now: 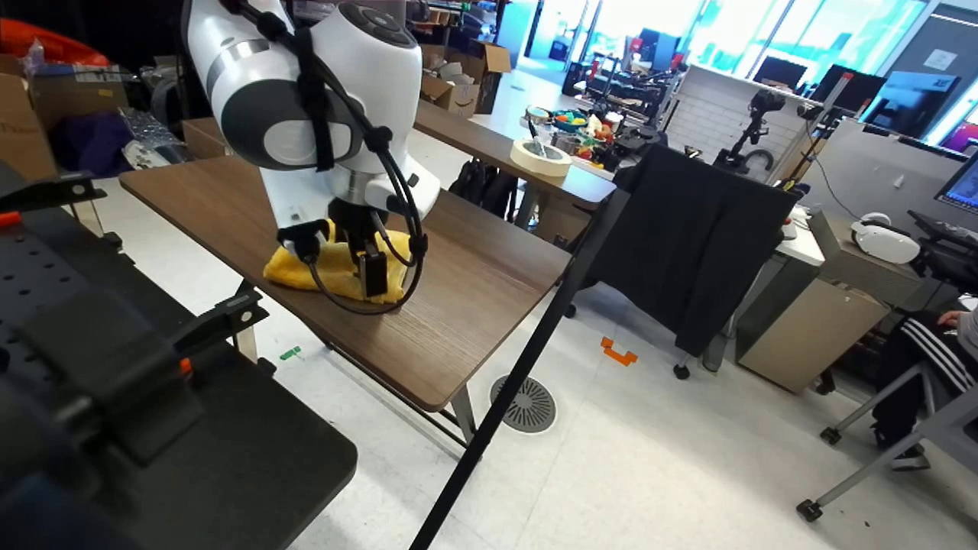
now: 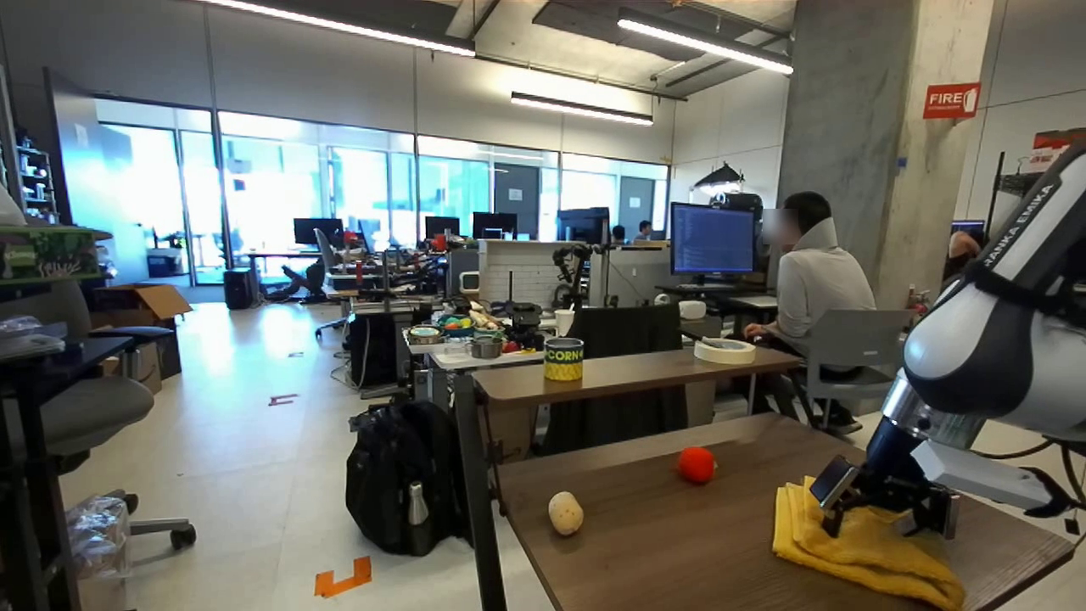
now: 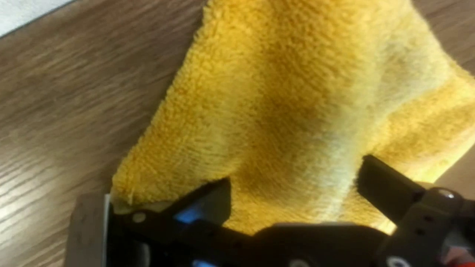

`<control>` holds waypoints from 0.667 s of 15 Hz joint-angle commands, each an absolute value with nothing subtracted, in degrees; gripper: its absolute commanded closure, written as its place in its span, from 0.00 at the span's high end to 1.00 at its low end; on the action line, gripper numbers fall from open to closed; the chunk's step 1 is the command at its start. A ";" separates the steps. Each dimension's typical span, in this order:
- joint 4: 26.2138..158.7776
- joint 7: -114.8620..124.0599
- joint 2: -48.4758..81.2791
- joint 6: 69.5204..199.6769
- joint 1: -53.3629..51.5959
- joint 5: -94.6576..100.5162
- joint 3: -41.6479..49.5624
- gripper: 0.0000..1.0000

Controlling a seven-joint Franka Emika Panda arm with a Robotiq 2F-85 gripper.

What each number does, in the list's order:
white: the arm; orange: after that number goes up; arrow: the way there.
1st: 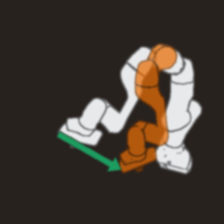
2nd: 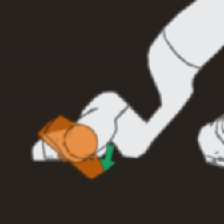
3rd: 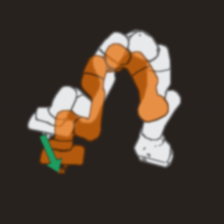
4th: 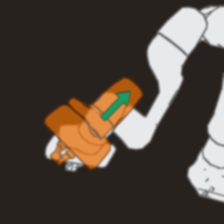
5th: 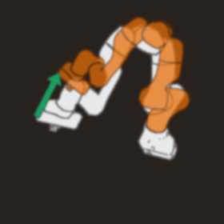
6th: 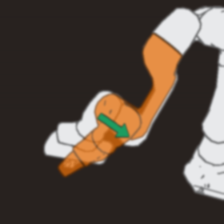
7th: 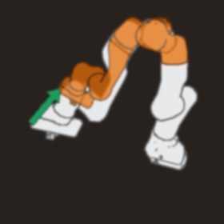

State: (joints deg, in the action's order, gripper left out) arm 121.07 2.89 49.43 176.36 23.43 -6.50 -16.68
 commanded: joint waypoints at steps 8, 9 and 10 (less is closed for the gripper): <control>112.84 11.68 52.28 166.75 -11.22 -5.56 -2.40 1.00; 112.49 12.88 52.16 165.60 -14.40 -5.07 -1.25 1.00; 112.29 13.26 52.28 165.34 -16.49 -4.50 -1.09 1.00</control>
State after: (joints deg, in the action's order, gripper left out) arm 114.94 10.90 49.50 168.22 -9.56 -6.11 -3.51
